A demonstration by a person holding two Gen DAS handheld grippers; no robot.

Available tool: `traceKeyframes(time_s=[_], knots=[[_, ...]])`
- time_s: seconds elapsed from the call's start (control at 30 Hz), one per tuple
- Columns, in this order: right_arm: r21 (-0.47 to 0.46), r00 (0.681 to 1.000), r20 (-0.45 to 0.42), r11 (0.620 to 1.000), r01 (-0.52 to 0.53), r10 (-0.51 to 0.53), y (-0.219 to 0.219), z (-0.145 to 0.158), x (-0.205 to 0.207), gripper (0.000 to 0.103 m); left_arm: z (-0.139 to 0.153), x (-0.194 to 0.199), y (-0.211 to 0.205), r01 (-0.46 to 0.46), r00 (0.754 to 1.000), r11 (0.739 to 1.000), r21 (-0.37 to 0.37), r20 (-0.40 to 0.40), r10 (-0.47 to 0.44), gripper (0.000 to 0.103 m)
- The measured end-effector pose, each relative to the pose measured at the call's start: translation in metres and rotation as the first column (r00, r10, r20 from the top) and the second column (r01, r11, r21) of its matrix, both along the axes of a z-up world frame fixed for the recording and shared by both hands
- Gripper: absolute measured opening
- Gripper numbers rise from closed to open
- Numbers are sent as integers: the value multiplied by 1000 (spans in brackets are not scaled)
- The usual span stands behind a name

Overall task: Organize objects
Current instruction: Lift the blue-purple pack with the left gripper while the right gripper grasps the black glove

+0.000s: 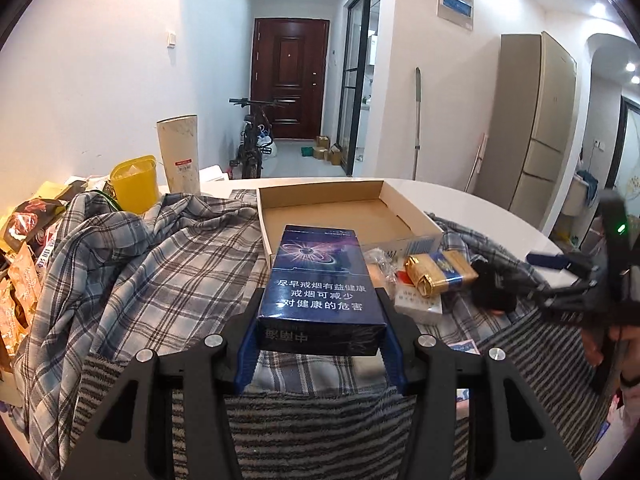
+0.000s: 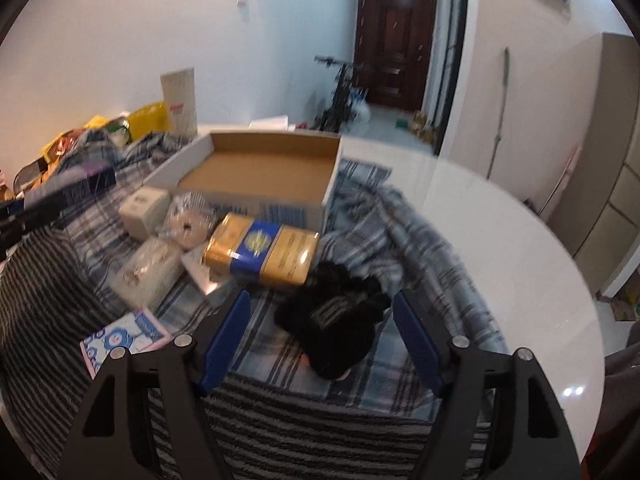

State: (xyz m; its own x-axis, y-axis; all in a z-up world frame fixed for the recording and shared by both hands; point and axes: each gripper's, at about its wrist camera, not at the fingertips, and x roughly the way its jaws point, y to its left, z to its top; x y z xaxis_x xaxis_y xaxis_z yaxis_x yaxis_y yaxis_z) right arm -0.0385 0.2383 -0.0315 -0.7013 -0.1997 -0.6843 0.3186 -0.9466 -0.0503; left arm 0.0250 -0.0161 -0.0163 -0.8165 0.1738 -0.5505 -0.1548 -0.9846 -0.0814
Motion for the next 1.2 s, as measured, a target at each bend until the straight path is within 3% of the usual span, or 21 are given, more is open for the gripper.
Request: traceKeyframes(time_s=[0.17,0.37,0.4,0.43,0.47,0.5,0.63,0.8,1.07,1.2], knots=[[27,996,84,1000,6,-8,-1,-20,-10,73,0,1,1,3,1000,1000,-9,-1,-3,53],[-7,985,173,1000,21,-20,7,-35,-24,71,-5,-1,4,12,1000,999,-33,7,-12,53],[-12,984,178,1000,22,-19,8,-36,-25,63,-5,-2,3,11,1000,999,-33,7,-11,53],[-14,983,183,1000,23,-20,9,-36,-25,46,-5,-2,2,10,1000,999,-30,6,-9,53],[-3,982,187,999,35,-34,9,-37,-26,39,-4,-2,1,9,1000,1000,-26,5,-9,53],[1,981,189,999,42,-41,9,-38,-27,38,-3,-2,1,9,1000,1000,-20,5,-9,53],[-3,989,141,999,37,-37,9,-30,-20,28,2,3,4,22,1000,999,-28,-9,-22,53],[-25,997,71,999,39,-37,8,-11,-6,27,11,12,5,20,999,998,-52,-46,-23,53],[-83,1000,-11,997,-2,1,2,24,16,27,30,20,-2,5,995,1000,-27,-103,-8,53],[-102,996,-92,995,-23,14,-3,48,24,27,50,22,-5,-27,984,999,-40,-178,19,53]])
